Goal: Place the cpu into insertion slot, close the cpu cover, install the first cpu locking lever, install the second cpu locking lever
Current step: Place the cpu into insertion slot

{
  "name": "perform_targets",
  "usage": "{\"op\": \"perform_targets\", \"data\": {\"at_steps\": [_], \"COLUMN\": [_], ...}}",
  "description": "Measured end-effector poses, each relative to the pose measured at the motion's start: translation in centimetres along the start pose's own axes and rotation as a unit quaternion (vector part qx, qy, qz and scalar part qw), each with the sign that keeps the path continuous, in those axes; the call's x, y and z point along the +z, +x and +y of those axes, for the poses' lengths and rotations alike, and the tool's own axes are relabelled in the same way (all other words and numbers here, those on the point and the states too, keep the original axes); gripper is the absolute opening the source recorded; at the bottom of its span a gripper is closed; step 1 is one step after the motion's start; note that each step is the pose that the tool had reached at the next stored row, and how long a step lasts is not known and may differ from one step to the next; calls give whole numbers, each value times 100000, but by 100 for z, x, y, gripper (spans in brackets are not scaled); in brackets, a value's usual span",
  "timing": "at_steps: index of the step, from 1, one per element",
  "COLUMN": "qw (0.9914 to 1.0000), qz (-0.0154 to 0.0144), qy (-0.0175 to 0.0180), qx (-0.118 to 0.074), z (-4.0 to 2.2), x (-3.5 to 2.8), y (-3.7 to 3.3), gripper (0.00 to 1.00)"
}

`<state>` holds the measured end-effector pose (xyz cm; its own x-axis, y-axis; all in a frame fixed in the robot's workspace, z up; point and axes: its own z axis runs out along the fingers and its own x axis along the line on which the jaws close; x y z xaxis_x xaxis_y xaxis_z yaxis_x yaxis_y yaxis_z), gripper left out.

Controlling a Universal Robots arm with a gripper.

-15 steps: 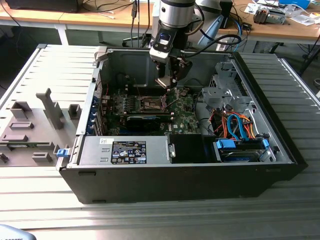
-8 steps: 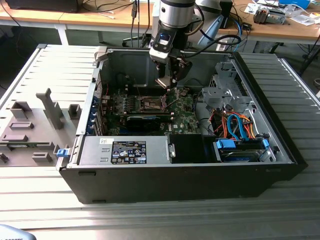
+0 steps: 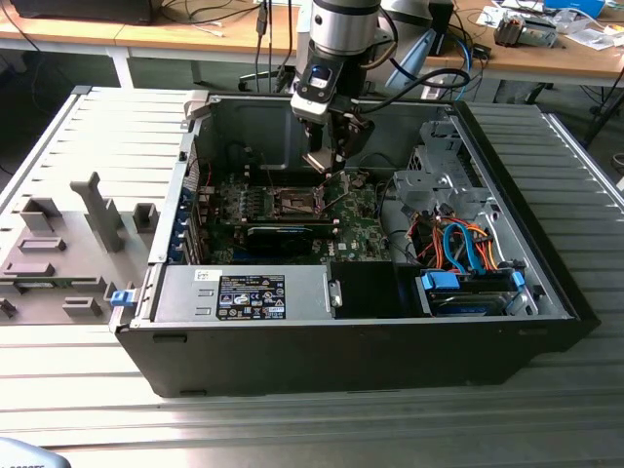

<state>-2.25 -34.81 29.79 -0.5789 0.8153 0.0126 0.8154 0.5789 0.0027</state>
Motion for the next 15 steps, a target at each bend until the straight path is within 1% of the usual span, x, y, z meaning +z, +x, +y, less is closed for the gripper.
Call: {"op": "perform_targets", "data": {"at_steps": [15], "qw": [99998], "qz": [0], "qy": [-7], "qx": [564], "z": [0], "x": [9], "y": [0], "gripper": [55]}}
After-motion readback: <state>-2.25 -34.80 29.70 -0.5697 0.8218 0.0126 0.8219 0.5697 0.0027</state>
